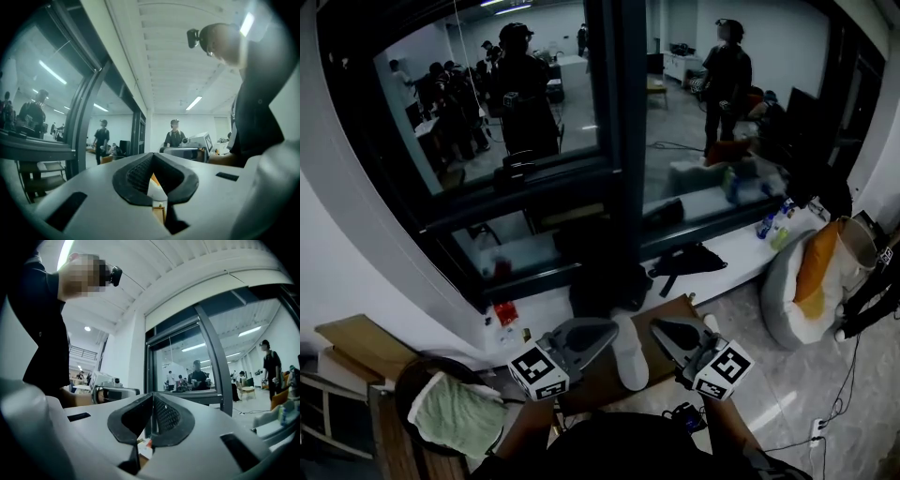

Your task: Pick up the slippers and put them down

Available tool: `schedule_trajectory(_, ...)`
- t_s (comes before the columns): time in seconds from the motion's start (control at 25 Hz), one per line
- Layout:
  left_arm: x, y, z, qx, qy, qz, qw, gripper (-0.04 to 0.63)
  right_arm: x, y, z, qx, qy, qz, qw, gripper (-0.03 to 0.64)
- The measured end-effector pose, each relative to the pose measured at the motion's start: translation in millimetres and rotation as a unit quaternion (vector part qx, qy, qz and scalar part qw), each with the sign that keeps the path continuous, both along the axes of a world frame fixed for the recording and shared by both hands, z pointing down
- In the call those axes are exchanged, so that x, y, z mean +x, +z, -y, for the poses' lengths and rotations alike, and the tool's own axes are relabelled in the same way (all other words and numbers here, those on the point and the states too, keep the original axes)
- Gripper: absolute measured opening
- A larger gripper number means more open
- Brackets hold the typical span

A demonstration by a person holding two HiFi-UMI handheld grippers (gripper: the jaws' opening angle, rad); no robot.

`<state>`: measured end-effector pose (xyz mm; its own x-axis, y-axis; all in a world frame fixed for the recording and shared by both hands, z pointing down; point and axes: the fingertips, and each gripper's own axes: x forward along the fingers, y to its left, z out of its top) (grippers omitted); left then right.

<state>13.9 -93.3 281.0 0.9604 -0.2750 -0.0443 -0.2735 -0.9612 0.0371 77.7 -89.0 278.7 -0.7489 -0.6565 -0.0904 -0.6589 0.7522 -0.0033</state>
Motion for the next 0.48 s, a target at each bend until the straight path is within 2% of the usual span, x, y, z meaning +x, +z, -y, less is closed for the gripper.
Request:
schedule_trajectory(0.12, 0.0, 5.7, -1.5, -0.01, 0.004, 0.002, 0.9999, 0.011, 1.7, 4.2, -0.3, -0.005, 0.002, 0.006, 1.0, 0.029)
schedule_trajectory(0.32, 11.1, 4.0, -19.7, -0.027, 0.065, -0.025, 0.9972, 0.011, 5.9, 4.3, -5.2, 0.003, -0.001, 0.015, 1.0, 0.029)
schedule_trajectory(0.48, 17.9, 3.1, -22.8, -0.021, 0.069, -0.021, 0.9972, 0.011, 6.5, 8.2, -8.8, 0.006, 0.002, 0.0, 1.0, 0.029)
